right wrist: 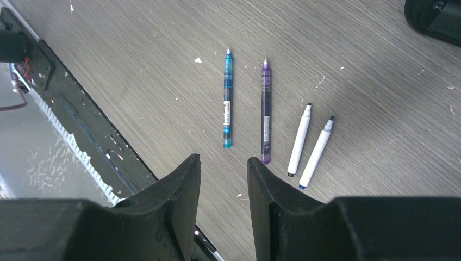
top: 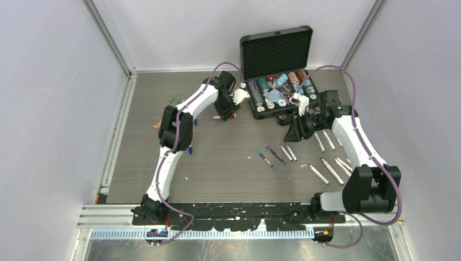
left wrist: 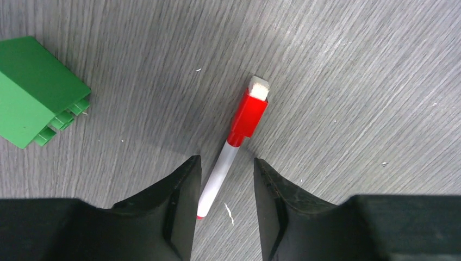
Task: Open the pen caps
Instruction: Pick up the pen from the center of the board.
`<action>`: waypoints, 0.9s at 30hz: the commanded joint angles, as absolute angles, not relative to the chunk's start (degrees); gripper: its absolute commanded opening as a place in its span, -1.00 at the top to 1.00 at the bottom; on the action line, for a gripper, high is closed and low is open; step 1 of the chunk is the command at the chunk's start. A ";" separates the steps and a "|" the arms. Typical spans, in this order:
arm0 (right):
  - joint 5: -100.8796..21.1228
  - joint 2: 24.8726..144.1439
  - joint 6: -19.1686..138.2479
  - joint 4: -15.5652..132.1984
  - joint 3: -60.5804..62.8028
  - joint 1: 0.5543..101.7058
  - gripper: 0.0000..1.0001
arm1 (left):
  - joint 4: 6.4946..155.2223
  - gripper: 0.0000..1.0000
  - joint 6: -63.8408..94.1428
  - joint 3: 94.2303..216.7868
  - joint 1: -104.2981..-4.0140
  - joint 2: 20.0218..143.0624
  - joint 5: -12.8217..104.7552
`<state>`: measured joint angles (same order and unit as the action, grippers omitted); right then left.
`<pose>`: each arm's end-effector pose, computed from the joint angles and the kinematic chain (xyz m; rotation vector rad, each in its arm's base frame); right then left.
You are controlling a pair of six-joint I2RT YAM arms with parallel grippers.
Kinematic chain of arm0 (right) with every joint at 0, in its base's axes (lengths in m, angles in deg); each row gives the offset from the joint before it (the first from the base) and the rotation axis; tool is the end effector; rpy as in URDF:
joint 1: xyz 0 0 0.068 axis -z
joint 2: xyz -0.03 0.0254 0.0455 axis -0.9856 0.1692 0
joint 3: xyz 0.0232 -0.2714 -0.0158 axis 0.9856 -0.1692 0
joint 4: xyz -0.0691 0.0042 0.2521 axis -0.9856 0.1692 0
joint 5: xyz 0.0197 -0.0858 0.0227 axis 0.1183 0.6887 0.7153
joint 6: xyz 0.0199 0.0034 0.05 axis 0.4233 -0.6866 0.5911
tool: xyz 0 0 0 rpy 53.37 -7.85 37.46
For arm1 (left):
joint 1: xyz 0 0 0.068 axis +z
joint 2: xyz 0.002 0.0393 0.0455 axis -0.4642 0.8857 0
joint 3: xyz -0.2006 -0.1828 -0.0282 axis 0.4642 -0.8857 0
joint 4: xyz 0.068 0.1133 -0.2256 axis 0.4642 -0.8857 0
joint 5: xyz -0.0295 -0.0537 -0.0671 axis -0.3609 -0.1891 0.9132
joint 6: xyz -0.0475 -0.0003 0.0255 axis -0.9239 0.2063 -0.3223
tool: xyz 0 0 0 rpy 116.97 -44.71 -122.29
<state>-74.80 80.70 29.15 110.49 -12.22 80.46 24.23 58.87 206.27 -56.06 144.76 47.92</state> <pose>0.2520 0.0232 0.2730 -0.6914 2.4000 0.8482 0.4431 -0.2468 0.1770 1.4398 2.3809 -0.2327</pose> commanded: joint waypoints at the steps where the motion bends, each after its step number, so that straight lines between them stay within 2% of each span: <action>1: -76.01 79.24 29.48 109.40 -12.12 80.44 0.15 | 23.26 0.20 60.09 208.98 -56.25 145.47 48.62; 3: -76.01 78.96 29.53 109.41 -12.25 80.49 0.15 | 23.00 0.36 59.89 209.42 -56.22 146.28 48.86; 8: -76.34 78.34 29.64 109.38 -12.38 80.88 0.15 | 22.45 0.39 59.52 209.64 -56.22 147.41 49.44; 12: -76.74 77.90 29.62 109.32 -12.38 80.96 0.15 | 22.17 0.56 58.85 209.46 -56.22 147.53 49.94; 13: -76.82 77.81 29.63 109.36 -12.45 80.96 0.15 | 22.16 0.67 58.44 209.46 -56.22 147.48 50.13; 14: -76.89 77.71 29.63 109.36 -12.47 81.00 0.16 | 22.32 0.94 57.78 209.46 -56.22 147.20 50.25; 15: -77.01 77.70 29.68 109.47 -12.54 81.04 0.15 | 22.47 1.00 56.84 209.53 -56.22 146.77 50.27; 19: -79.05 77.24 29.21 110.05 -12.56 81.05 0.15 | 23.18 1.00 50.13 208.86 -56.22 142.94 51.14; 22: -81.16 76.72 28.72 110.21 -12.86 81.00 0.15 | 28.81 1.00 42.03 201.55 -56.29 134.52 55.28; 27: -84.91 75.67 25.92 110.51 -13.73 80.43 0.15 | 53.46 1.00 24.25 175.27 -57.73 112.76 63.04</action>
<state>-79.90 78.21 28.61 110.52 -13.51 80.86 34.13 40.73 188.31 -56.26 131.91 54.74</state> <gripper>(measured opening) 0.424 0.037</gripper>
